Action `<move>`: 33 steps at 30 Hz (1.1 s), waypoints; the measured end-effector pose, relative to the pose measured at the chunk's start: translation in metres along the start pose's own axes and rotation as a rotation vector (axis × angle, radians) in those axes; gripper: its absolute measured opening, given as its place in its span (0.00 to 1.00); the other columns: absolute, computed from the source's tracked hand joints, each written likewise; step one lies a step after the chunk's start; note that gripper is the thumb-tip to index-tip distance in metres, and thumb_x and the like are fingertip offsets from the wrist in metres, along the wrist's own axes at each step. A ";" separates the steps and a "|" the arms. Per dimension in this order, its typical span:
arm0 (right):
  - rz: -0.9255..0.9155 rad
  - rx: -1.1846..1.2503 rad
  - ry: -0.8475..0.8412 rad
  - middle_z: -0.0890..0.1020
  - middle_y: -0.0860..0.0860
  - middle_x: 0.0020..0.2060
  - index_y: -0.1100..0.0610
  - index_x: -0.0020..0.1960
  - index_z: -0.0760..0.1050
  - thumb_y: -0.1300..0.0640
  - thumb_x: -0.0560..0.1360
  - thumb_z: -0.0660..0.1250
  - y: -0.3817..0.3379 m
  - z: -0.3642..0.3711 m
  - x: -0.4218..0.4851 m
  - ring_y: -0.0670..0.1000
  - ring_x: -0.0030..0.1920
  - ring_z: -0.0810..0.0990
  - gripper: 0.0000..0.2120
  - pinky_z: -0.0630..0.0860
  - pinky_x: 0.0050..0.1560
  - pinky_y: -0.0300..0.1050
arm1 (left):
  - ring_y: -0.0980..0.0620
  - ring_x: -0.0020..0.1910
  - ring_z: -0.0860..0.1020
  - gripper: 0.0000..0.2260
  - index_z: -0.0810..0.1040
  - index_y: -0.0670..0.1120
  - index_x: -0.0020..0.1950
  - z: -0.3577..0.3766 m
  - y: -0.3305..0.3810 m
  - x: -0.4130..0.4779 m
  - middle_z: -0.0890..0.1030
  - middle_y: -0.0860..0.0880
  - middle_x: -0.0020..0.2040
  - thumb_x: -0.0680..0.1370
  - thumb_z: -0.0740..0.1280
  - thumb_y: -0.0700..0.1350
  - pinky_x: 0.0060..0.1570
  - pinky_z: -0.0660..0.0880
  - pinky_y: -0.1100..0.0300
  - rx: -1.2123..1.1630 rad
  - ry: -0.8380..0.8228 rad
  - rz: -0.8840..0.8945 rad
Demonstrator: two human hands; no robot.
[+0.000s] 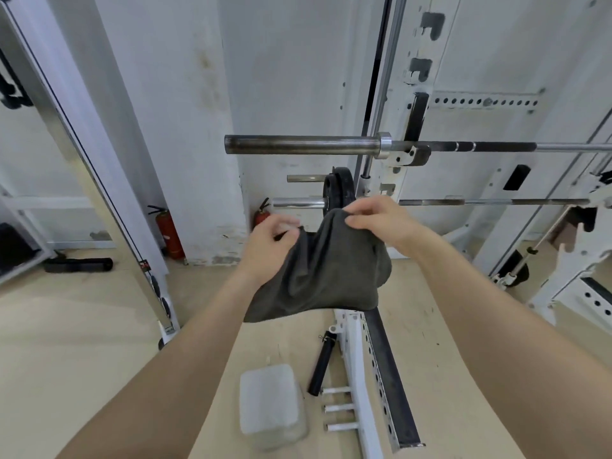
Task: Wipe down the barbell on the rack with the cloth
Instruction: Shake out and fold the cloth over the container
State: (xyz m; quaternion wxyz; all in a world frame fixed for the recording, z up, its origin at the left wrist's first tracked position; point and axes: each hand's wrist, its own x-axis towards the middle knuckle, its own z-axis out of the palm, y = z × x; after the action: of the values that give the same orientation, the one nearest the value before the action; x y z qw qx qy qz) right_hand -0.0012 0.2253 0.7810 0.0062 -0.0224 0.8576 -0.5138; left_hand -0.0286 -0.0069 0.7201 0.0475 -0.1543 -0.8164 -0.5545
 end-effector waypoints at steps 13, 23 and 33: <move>0.128 0.239 -0.254 0.87 0.54 0.49 0.63 0.53 0.83 0.47 0.77 0.71 0.067 0.037 -0.046 0.55 0.51 0.86 0.18 0.81 0.55 0.48 | 0.52 0.41 0.78 0.15 0.82 0.39 0.48 0.014 0.042 -0.009 0.83 0.40 0.44 0.80 0.68 0.52 0.44 0.74 0.62 0.050 -0.198 -0.009; 0.271 0.135 -0.257 0.82 0.60 0.45 0.59 0.44 0.75 0.45 0.74 0.71 0.152 0.044 -0.063 0.59 0.48 0.81 0.17 0.76 0.54 0.54 | 0.58 0.39 0.81 0.09 0.85 0.46 0.47 -0.012 0.046 -0.012 0.85 0.52 0.41 0.78 0.69 0.51 0.45 0.75 0.63 0.051 -0.191 -0.147; 0.292 0.576 0.097 0.84 0.54 0.40 0.59 0.46 0.84 0.60 0.77 0.72 0.136 0.030 -0.059 0.51 0.38 0.79 0.03 0.74 0.42 0.45 | 0.49 0.55 0.77 0.19 0.81 0.40 0.57 -0.026 0.014 -0.006 0.79 0.50 0.57 0.76 0.72 0.55 0.60 0.74 0.54 0.024 0.194 -0.530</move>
State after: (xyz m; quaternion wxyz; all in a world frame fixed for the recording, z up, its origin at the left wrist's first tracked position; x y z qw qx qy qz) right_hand 0.0548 0.2659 0.6463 0.0449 0.1282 0.6706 -0.7293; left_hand -0.0212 -0.0274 0.7412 -0.0193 0.1186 -0.8265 -0.5499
